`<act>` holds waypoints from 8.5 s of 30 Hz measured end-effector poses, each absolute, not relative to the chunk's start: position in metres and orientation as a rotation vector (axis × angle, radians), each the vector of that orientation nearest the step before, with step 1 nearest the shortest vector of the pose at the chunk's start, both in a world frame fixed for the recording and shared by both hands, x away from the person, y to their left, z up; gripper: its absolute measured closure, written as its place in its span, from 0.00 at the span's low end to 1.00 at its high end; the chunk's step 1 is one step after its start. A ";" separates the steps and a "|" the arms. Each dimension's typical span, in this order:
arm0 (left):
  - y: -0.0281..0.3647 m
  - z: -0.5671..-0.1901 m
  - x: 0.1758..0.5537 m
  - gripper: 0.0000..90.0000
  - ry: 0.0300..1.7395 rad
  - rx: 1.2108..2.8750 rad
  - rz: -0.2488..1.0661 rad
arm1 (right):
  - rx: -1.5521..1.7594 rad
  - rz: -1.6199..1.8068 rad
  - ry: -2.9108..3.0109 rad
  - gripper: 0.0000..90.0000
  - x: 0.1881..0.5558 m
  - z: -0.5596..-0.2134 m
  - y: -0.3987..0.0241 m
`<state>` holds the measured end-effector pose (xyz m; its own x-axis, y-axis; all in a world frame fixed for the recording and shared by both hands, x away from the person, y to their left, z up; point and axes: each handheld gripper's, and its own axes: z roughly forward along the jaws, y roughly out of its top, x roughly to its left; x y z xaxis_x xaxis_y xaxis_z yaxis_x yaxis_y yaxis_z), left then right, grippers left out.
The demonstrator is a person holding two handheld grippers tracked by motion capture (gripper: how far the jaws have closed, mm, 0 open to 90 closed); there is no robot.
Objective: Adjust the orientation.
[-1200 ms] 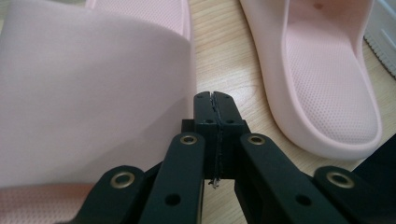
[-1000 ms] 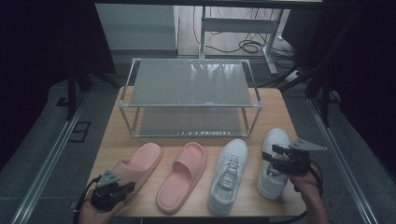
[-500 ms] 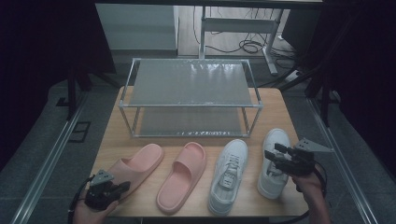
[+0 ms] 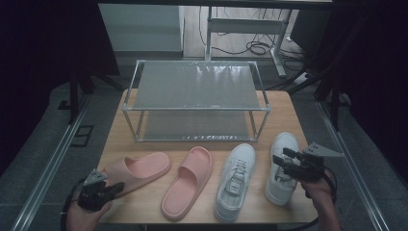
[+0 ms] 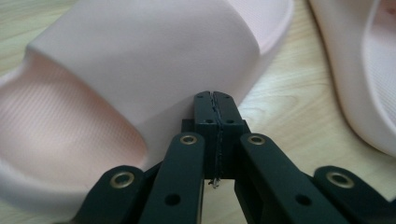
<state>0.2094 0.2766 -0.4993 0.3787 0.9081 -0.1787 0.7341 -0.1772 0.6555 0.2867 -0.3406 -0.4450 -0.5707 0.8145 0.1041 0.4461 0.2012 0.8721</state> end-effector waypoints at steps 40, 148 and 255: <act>0.212 -0.462 0.273 1.00 1.246 1.998 0.334 | 1.191 1.322 2.095 0.48 0.285 -0.446 -0.345; 0.204 -0.486 0.228 1.00 1.234 2.055 0.208 | 1.194 1.313 2.092 0.48 0.280 -0.443 -0.347; 0.272 -0.511 0.339 1.00 1.532 1.913 0.280 | 1.228 1.294 2.100 0.47 0.283 -0.449 -0.350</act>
